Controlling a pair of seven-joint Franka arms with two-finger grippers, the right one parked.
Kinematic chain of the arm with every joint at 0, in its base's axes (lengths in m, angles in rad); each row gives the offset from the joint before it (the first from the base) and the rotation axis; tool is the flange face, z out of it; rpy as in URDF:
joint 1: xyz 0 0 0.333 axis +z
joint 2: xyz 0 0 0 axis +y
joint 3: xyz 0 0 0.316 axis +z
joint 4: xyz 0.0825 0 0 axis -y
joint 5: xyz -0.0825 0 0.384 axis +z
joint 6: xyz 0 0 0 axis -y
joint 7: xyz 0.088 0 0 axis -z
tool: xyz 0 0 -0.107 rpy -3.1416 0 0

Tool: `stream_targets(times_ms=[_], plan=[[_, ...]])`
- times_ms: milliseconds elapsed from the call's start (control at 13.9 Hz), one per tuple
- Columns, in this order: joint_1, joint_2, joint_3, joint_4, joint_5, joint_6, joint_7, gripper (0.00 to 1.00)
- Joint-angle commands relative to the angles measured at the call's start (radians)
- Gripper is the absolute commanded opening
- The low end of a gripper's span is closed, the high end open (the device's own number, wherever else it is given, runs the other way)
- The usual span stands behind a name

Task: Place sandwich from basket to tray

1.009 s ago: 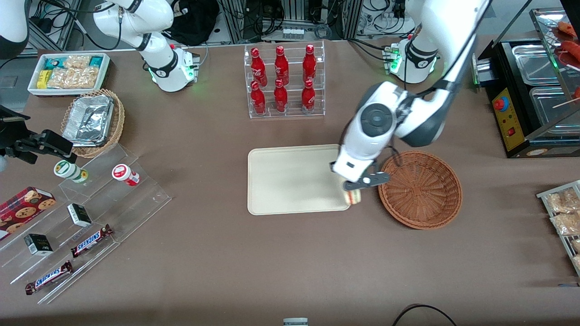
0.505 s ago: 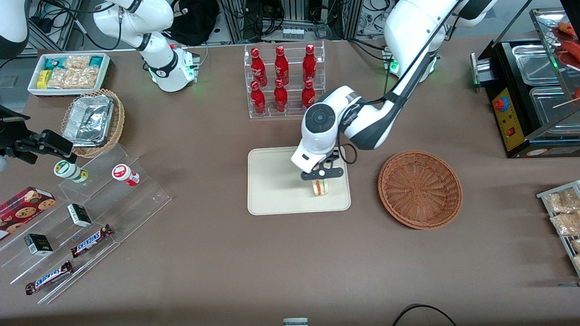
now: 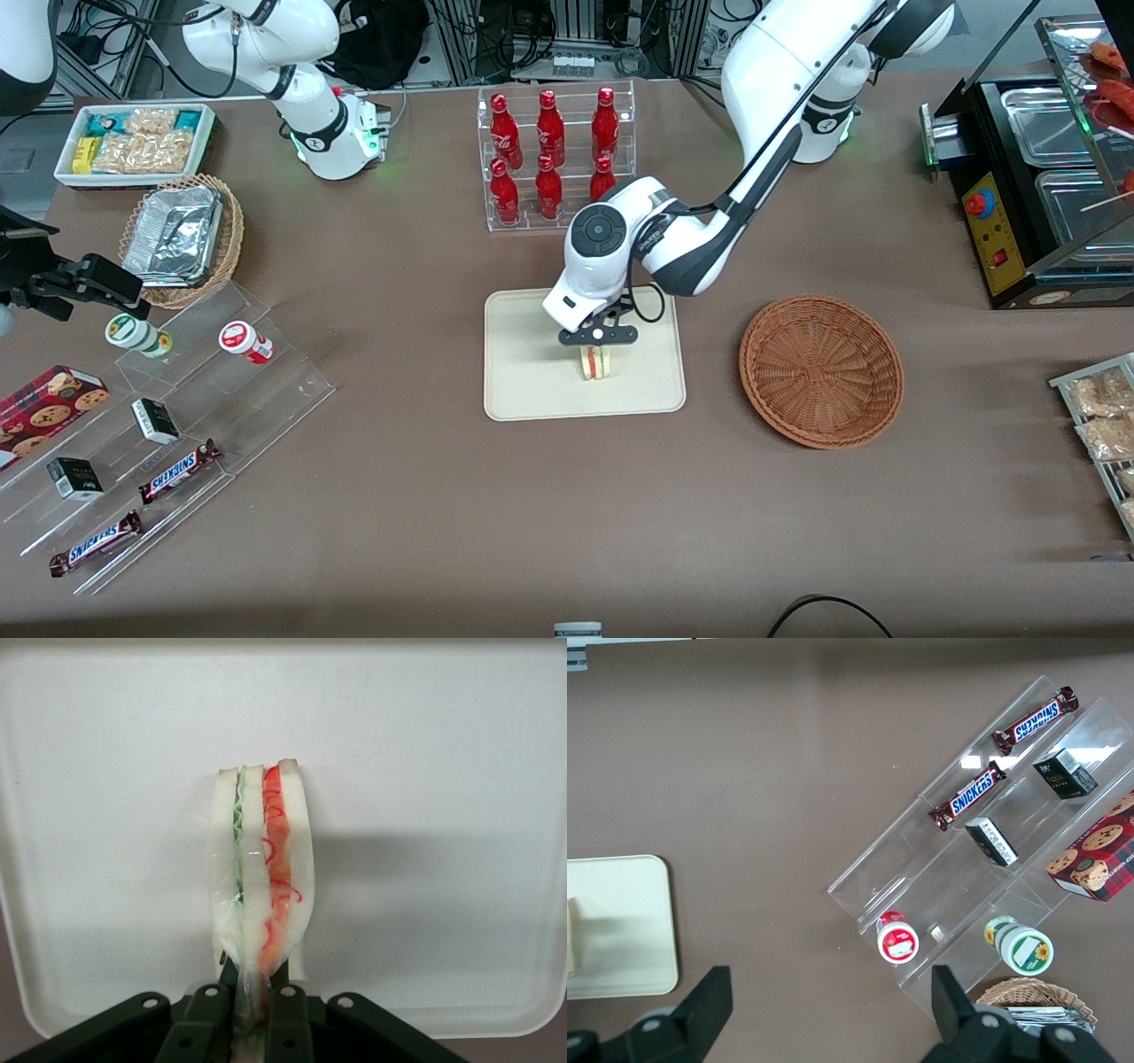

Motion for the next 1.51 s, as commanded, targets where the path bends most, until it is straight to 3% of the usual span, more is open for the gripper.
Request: stream_targets(times_ms=[0,144,216,288,360,432,649,1009,1297,1441], plan=[[-0.020,0.003,0.011,-0.012,0.013,0.061,-0.022,0.12],[-0.023,0.005,0.011,-0.015,0.013,0.063,-0.023,0.13],[-0.023,0.005,0.011,-0.021,0.013,0.063,-0.022,0.18],[-0.022,0.003,0.011,-0.023,0.013,0.062,-0.017,0.33],[-0.020,0.002,0.011,-0.023,0.013,0.062,-0.019,0.70],[-0.020,-0.003,0.014,-0.019,0.013,0.062,-0.019,0.97],[-0.011,-0.067,0.019,-0.033,0.012,0.028,-0.026,1.00],[0.085,-0.263,0.022,-0.061,0.010,-0.177,-0.100,1.00],[0.255,-0.455,0.020,-0.062,0.004,-0.435,-0.059,1.00],[0.354,-0.524,0.020,-0.062,-0.002,-0.532,0.057,1.00]])
